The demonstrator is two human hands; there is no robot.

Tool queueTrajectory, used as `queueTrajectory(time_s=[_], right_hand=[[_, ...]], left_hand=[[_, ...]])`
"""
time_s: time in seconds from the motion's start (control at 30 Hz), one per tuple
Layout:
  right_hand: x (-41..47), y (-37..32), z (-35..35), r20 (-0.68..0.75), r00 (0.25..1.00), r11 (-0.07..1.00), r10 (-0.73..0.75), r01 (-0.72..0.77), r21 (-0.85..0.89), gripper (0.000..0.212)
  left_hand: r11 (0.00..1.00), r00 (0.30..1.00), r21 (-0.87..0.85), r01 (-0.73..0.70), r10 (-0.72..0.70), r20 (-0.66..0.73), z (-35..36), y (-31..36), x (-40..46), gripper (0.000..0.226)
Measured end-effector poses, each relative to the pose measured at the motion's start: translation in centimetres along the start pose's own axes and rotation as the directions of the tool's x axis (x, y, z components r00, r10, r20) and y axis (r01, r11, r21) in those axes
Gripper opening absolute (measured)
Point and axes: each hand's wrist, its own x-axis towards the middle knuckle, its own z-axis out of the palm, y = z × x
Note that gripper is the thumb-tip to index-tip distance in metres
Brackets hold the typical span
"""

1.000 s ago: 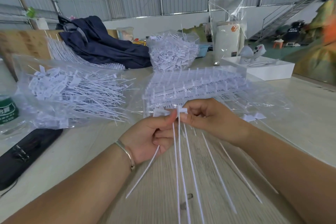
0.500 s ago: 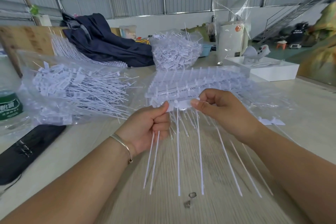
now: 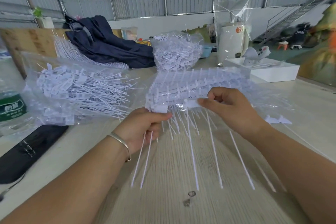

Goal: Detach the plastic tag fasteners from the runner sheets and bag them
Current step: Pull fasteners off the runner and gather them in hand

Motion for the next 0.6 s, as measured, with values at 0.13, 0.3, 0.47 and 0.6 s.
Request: queueTrajectory(time_s=[0.13,0.3,0.47,0.6], right_hand=[[-0.1,0.3,0.7,0.127,0.992,0.999,-0.023,0.029,-0.045,0.040],[-0.1,0.7,1.3,0.276,0.961,0.993,-0.034,0.064,-0.103,0.036],[0.0,1.2,1.4,0.310,0.949,0.990,-0.055,0.091,-0.104,0.034],[-0.1,1.4,1.4,0.311,0.948,0.982,-0.063,0.115,-0.153,0.030]], left_hand=[[0.977,0.988,-0.159,0.142,-0.130,0.085,1.2,-0.3,0.0,0.025],[0.972,0.980,-0.136,0.192,-0.183,0.073,1.6,-0.3,-0.3,0.026],[0.975,0.973,-0.068,0.213,-0.206,0.100,1.6,-0.3,-0.4,0.024],[0.990,0.983,0.047,0.135,-0.140,0.119,1.7,-0.1,-0.7,0.036]])
